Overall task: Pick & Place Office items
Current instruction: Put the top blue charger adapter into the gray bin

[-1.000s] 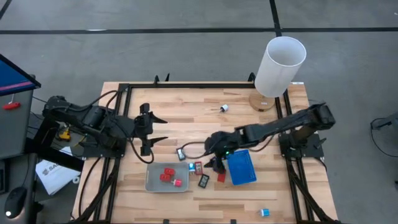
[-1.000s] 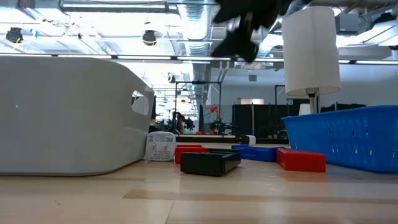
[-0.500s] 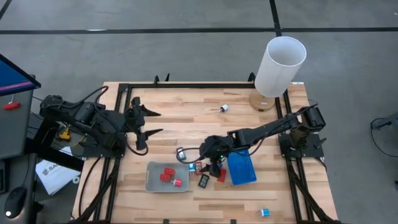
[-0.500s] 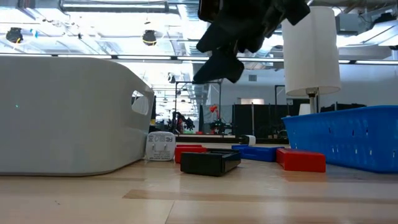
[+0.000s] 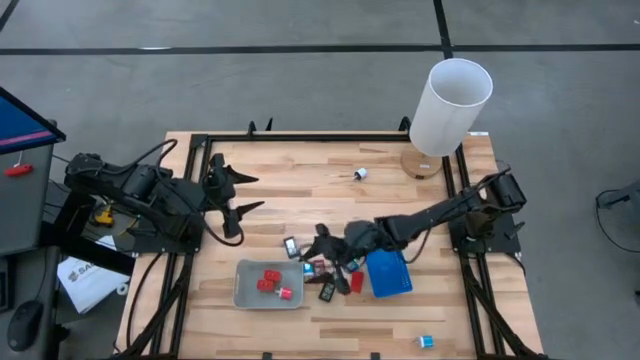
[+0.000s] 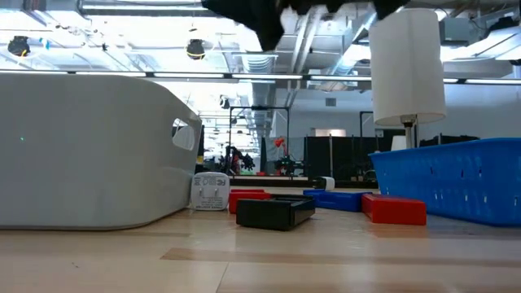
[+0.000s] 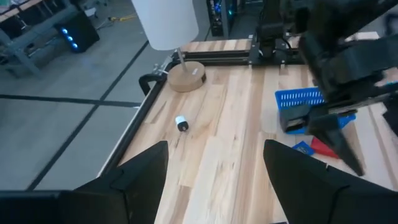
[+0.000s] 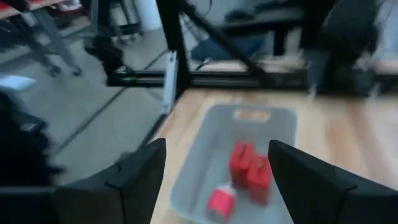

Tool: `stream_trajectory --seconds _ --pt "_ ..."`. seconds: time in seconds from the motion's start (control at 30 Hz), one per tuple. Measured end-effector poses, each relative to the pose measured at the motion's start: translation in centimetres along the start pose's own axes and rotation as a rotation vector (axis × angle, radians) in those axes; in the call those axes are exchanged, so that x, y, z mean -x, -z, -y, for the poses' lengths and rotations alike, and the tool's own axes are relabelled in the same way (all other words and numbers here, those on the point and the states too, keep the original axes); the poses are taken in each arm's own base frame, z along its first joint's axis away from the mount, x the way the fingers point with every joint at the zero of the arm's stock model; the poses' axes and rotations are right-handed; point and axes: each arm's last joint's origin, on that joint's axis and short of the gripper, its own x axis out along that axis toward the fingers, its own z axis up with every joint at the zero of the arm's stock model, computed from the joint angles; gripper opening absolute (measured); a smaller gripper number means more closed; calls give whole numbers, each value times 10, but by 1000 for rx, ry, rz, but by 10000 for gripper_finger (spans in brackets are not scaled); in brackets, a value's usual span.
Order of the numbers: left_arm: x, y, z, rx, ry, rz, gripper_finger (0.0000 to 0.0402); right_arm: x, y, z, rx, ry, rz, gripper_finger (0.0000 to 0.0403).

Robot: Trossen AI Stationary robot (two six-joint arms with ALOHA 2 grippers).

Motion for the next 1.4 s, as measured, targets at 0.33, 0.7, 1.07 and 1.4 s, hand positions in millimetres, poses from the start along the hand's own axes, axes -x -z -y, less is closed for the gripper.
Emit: stream_trajectory --seconds 0.33,0.7,1.07,1.4 --pt "-12 2 8 -13 -22 -39 260 18 71 -7 102 209 -1 276" --pt "-23 2 7 -16 -61 -68 260 29 88 19 80 207 -8 276" --pt "-22 3 6 -39 -61 -72 260 9 87 38 73 129 -128 276" --pt "-12 3 0 -26 -54 -53 260 -33 97 27 59 41 -212 276"
